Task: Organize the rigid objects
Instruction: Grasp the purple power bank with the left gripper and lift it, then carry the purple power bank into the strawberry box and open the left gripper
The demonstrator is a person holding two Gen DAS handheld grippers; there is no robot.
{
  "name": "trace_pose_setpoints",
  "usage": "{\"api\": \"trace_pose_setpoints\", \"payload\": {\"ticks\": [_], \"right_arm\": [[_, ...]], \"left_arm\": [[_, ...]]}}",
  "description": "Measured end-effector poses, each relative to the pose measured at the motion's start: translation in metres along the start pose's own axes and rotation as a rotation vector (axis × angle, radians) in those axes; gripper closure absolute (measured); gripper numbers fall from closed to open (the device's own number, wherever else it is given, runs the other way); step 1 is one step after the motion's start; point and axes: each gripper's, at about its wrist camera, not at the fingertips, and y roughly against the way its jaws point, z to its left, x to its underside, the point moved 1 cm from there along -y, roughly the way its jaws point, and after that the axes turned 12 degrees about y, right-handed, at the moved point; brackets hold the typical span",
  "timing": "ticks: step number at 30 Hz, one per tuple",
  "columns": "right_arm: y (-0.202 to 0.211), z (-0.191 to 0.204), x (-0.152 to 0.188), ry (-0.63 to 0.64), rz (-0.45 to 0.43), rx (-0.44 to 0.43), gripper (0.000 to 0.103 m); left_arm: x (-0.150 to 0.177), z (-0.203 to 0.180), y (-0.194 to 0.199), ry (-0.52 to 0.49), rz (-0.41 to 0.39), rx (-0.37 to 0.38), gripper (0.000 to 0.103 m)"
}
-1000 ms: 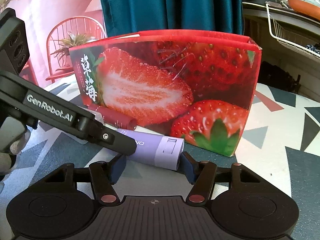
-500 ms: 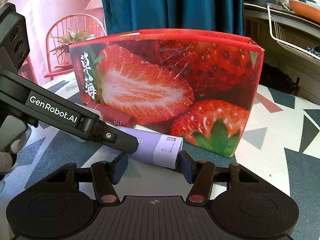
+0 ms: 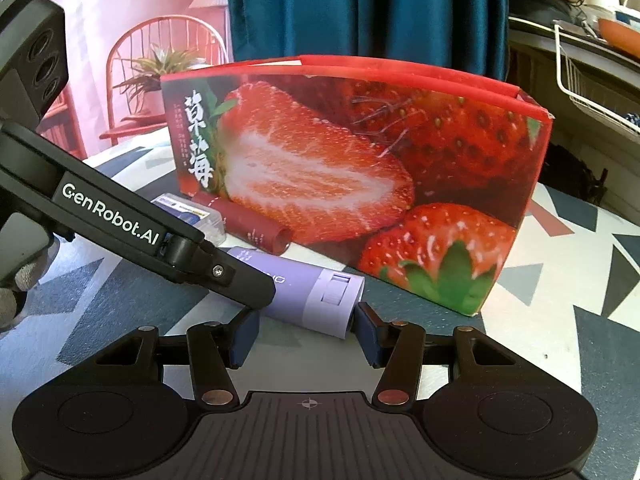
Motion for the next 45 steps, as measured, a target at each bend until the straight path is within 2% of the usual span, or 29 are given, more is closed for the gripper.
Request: {"api": "trace_pose_setpoints", "payload": {"ticks": [8, 14, 18, 26, 32, 36, 45], "right_arm": [[0.017, 0.009, -0.020, 0.022, -0.036, 0.011, 0.055], [0.036, 0.009, -0.044, 0.059, -0.104, 0.042, 0.057], [0.047, 0.011, -0.056, 0.086, -0.140, 0.082, 0.069], [0.064, 0.008, -0.082, 0.125, -0.211, 0.104, 0.069], [0.059, -0.006, -0.111, 0.138, -0.243, 0.120, 0.069], [0.039, -0.021, -0.128, 0.121, -0.233, 0.105, 0.069], [-0.020, -0.045, -0.155, 0.053, -0.100, 0.016, 0.069]], "left_arm": [[-0.009, 0.007, 0.026, 0.006, -0.033, 0.025, 0.055], [-0.020, 0.004, 0.059, -0.007, -0.123, 0.069, 0.052], [-0.024, 0.004, 0.078, 0.000, -0.179, 0.089, 0.052], [-0.033, -0.006, 0.105, -0.006, -0.276, 0.124, 0.052], [-0.061, -0.021, 0.116, -0.046, -0.336, 0.126, 0.052], [-0.082, -0.020, 0.105, -0.034, -0.332, 0.097, 0.052], [-0.113, 0.006, 0.073, -0.005, -0.283, 0.051, 0.052]]}}
